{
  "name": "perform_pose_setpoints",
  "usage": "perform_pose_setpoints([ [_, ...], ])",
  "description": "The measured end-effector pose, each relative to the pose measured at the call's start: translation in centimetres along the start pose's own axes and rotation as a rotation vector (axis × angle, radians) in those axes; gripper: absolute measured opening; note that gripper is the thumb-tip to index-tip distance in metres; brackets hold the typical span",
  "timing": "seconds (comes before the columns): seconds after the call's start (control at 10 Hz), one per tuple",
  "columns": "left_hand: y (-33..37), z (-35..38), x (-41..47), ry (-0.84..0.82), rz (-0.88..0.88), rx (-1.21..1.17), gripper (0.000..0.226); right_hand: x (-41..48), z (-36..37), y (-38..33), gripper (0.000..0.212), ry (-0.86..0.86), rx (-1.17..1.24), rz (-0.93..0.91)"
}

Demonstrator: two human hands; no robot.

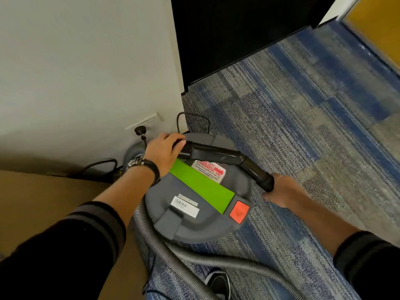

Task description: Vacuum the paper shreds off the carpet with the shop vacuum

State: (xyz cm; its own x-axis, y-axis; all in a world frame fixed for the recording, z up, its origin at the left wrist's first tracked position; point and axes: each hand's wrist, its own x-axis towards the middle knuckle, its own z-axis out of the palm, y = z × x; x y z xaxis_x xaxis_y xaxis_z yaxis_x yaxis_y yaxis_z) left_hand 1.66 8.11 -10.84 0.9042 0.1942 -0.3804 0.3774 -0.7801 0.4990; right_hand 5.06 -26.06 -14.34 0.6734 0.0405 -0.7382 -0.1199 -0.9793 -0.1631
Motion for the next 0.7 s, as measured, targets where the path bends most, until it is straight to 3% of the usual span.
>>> perform_pose_setpoints([
  [0.1, -0.3, 1.0, 0.8, -0.085, -0.014, 0.141, 0.058, 0.4, -0.1, -0.1, 0.080, -0.021, 0.115, -0.013],
  [0.2, -0.2, 1.2, 0.8, -0.096, 0.003, 0.183, 0.076, -0.7, -0.7, -0.7, 0.121, -0.024, 0.179, -0.286],
  [0.3, -0.5, 1.3, 0.9, -0.085, 0.032, 0.180, 0.065, -2.5, -1.1, -1.9, 0.143, -0.124, 0.207, -0.400],
  [0.5, -0.8, 1.5, 1.1, -0.103, 0.042, 0.215, 0.065, -3.2, 0.7, -3.1, 0.153, 0.091, 0.041, -0.420],
  [0.6, -0.5, 1.5, 1.2, -0.103, 0.042, 0.241, 0.069, -3.2, 0.6, -2.9, 0.152, 0.107, 0.046, -0.412],
  [0.7, -0.1, 1.3, 0.9, -0.146, 0.020, 0.338, 0.096, -3.7, -0.4, -3.4, 0.152, 0.061, -0.011, -0.396],
])
